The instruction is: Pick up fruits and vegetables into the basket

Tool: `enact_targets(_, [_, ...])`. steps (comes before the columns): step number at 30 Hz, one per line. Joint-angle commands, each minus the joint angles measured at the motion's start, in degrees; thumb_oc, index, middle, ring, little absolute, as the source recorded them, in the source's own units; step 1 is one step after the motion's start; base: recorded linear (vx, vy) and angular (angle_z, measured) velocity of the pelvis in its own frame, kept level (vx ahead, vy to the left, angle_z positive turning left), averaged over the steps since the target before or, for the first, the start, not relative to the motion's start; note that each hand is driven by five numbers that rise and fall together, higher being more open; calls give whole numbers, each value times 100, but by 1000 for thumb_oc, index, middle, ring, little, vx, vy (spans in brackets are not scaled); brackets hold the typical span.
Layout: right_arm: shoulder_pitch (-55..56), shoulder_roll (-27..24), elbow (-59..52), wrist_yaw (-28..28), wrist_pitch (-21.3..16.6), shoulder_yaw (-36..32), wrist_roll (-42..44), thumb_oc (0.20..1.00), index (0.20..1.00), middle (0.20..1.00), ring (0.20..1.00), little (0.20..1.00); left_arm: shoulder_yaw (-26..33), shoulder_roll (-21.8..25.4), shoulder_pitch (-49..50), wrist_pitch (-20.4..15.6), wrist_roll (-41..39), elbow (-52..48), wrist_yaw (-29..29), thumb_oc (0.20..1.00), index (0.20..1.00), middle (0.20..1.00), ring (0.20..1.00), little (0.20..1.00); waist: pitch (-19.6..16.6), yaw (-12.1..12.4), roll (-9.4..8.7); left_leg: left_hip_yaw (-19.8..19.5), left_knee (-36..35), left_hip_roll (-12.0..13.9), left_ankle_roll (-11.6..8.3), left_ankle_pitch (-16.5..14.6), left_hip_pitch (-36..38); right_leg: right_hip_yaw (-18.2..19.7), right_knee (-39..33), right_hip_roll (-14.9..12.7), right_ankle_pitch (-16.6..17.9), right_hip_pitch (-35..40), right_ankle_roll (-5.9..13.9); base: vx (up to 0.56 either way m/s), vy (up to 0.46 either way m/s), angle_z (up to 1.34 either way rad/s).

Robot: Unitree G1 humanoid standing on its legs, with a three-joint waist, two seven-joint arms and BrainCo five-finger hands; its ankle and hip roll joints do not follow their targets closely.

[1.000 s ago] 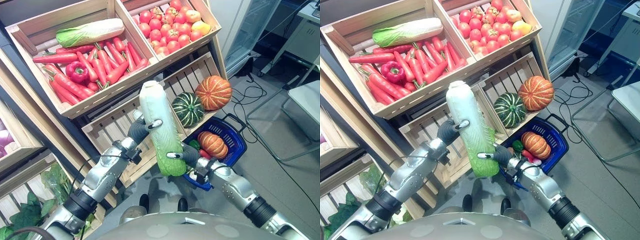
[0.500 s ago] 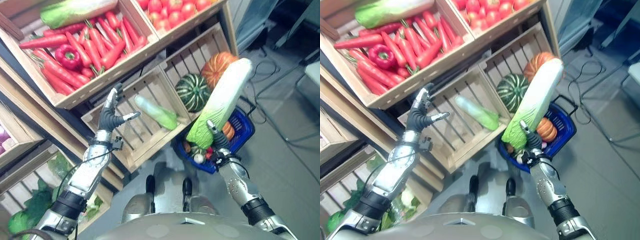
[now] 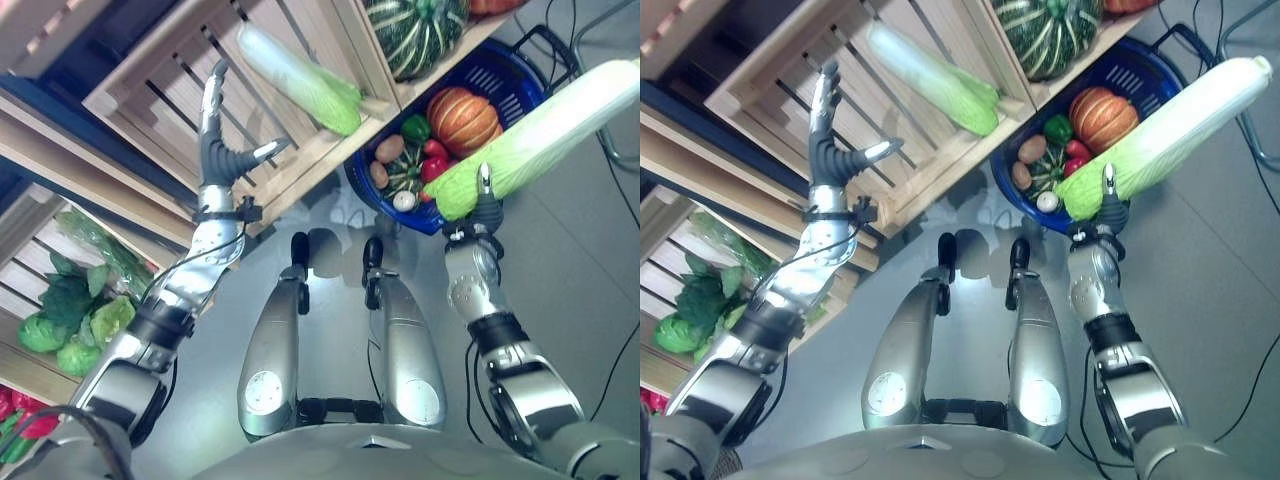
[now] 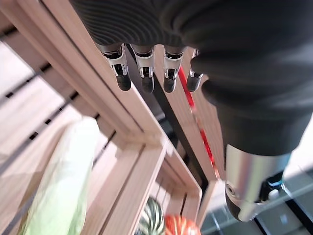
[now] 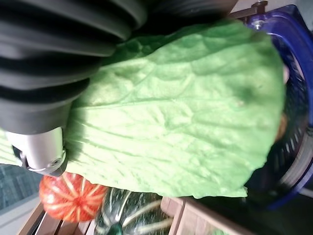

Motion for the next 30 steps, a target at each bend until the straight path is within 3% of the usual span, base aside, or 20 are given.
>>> enact_targets(1, [-420,-275,-211,-164,-314,-186,-49,200,200,200,200,200,93,10,-211,-145,440,-191,299,1000,1000,1000,1000,1000,-181,-43,-72,297,1102,-285,166,-796,-645,-104,28,69,9,19,150,-61,-11,6])
enact_targets(6, [-860,-363,208,-97,-124,-213,43,200,200,200,200,200,-12,-33,-636,-213,522,108,445,1000,1000,1000,1000,1000,-181,0,-18,349,1634,-291,191,-1005,-1169,-111,570,18,-99,-575,141,-16,-4,6])
enact_targets(10, [-1262,-561,681,17,553,-50,-3,200,200,200,200,200,-77,-48,-868,-223,643,305,458,1000,1000,1000,1000,1000,-181,59,21,379,1894,-340,217,-1099,-1455,-105,877,18,-136,-920,132,18,-7,2])
enact_targets(15, [-1433,-625,975,293,1027,0,330,200,200,200,200,200,-128,-21,-918,-278,873,431,619,1000,1000,1000,1000,1000,-181,109,38,404,2020,-369,244,-1157,-1587,-109,1005,11,-147,-1078,136,48,-5,1])
enact_targets(17, [-1520,-653,1083,425,1468,77,289,912,912,912,912,912,-149,33,-940,-247,1077,449,726,1000,1000,1000,1000,1000,-181,135,50,424,2061,-381,244,-1185,-1614,-111,1050,17,-153,-1116,133,77,-12,-3])
enact_targets(18, [-1543,-664,1140,499,1605,98,300,1000,1000,1000,1000,1000,-160,58,-961,-220,1138,462,743,1000,1000,1000,1000,1000,-181,140,51,430,2080,-386,238,-1189,-1625,-109,1060,17,-151,-1123,134,69,-20,1])
enact_targets(24, [-1658,-683,1321,620,1850,174,391,1000,1000,1000,1000,1000,-215,238,-1084,-78,1637,621,947,1000,1000,1000,1000,1000,-181,159,44,460,2155,-373,237,-1219,-1631,-108,1115,24,-147,-1149,135,72,-33,0])
enact_targets(30, [-1573,-643,1180,553,1916,248,457,1000,1000,1000,1000,1000,-413,642,-1320,318,2575,1034,1325,1000,1000,1000,1000,1000,-181,94,-9,498,2193,-334,241,-1267,-1576,-100,1134,71,-167,-1104,128,67,-23,-1])
